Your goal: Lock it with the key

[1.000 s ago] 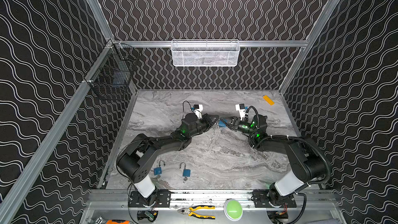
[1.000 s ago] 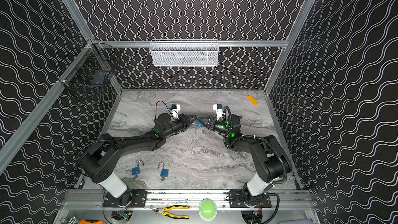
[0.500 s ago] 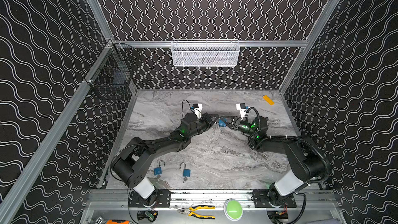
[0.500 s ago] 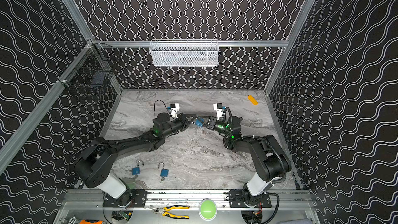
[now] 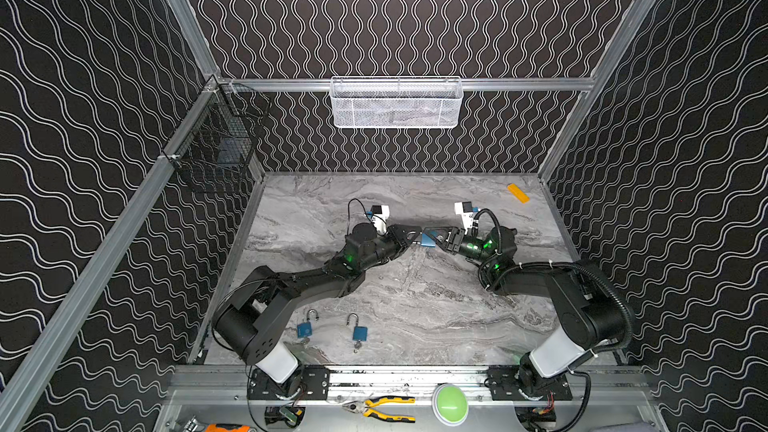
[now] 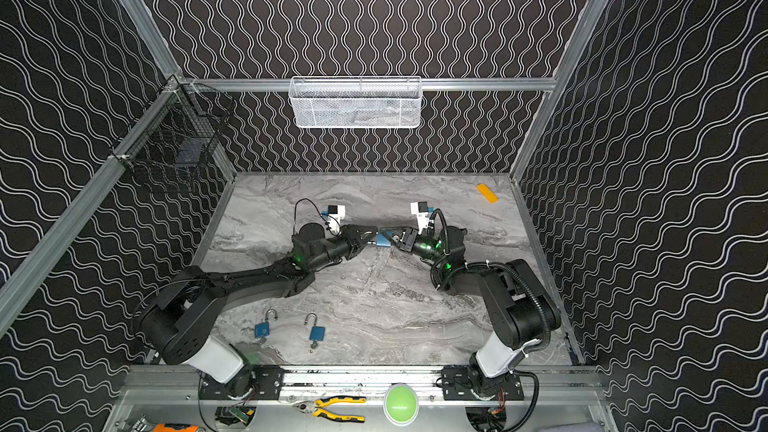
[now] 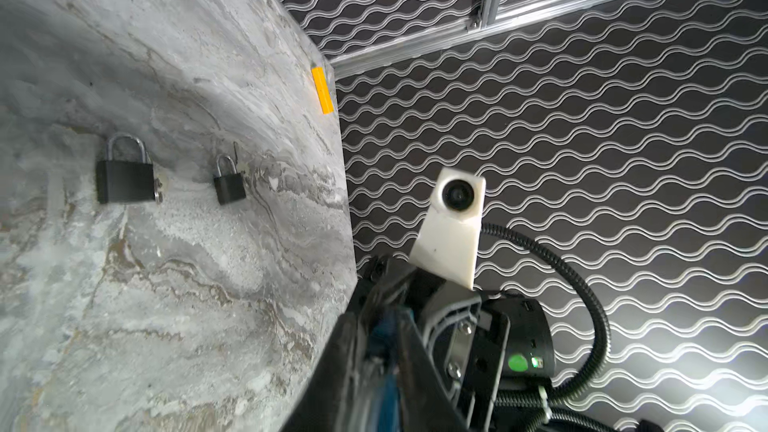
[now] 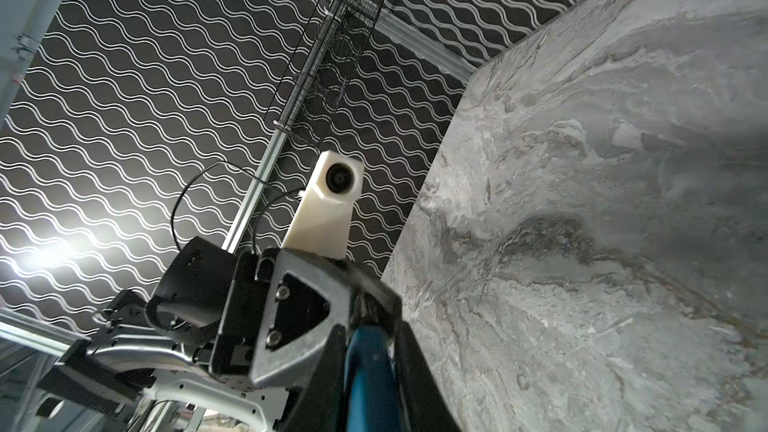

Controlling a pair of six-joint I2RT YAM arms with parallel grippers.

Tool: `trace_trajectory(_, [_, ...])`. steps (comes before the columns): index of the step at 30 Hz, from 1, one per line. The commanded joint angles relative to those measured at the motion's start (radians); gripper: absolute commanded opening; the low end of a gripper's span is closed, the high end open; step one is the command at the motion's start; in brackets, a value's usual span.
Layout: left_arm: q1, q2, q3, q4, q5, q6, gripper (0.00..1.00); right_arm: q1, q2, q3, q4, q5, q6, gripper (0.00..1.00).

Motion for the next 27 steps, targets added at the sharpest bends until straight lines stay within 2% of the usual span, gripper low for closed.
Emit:
trace_trajectory(1, [0.006, -0.012, -0.014, 0.068, 0.067, -0.008, 0.24, -0.002, 0.008, -0.003, 0.102, 0.027, 0.011, 0.0])
trace_trajectory(9, [0.018, 0.005, -0.023, 0.088, 0.073, -0.013, 0.25, -0.002, 0.008, -0.011, 0.097, 0.025, 0.011, 0.0])
trace_trajectory(12, [0.019, 0.024, -0.026, 0.109, 0.081, -0.02, 0.19, -0.002, 0.015, -0.011, 0.107, 0.021, 0.028, 0.0])
trace_trajectory(16, [0.019, 0.039, -0.032, 0.109, 0.084, -0.016, 0.14, -0.002, 0.027, -0.003, 0.151, 0.008, 0.112, 0.0])
trace_trajectory(23, [0.021, 0.044, -0.025, 0.06, 0.082, 0.022, 0.02, -0.004, -0.018, 0.019, 0.056, -0.003, 0.143, 0.0])
trace_trajectory(27, [0.023, 0.044, -0.026, 0.041, 0.082, 0.041, 0.0, -0.003, -0.03, 0.029, 0.032, -0.012, 0.167, 0.0])
